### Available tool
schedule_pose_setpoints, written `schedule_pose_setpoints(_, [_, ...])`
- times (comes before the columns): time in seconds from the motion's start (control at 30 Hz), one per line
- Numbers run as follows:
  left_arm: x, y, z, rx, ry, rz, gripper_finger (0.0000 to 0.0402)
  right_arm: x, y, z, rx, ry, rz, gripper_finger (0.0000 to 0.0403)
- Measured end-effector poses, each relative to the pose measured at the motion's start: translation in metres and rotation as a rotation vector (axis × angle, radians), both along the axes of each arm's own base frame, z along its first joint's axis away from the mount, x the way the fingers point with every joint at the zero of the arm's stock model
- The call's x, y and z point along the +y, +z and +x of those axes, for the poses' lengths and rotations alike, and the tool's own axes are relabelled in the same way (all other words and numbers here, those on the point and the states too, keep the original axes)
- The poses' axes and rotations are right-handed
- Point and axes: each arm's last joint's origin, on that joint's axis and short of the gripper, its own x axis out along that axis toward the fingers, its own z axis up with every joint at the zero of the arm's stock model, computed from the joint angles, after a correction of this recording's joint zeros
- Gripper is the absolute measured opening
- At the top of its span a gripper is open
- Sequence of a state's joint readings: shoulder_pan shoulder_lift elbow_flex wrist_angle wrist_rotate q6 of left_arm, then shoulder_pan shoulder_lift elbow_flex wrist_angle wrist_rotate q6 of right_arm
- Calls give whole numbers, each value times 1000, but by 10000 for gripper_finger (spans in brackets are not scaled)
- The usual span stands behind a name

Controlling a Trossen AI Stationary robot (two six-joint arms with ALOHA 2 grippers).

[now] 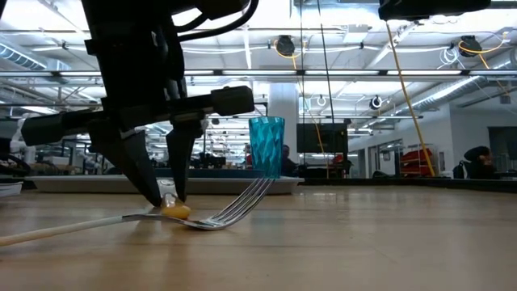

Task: Pick and place plate/cup/fork/spoon on tray
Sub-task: Put the yellow spoon on the light blue tray to the left of the blue plate

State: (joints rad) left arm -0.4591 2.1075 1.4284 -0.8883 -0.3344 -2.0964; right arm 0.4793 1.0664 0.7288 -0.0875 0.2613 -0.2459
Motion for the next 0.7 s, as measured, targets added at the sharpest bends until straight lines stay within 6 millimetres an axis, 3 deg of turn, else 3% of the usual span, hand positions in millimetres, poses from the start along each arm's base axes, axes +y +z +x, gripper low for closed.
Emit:
schedule_pose_setpoints(0.3, [-1,-1,0,3,-23,1,48,0,0,0,2,-4,8,80])
schedule_pose_setpoints(0.5, [-3,4,-2,37,-87,-39,67,0,-1,0,10,-4,4,80])
schedule_pose_setpoints(0.7, [-18,16,-10,38,-181,-137,92,0,-1,-1,20,-4,-1,80])
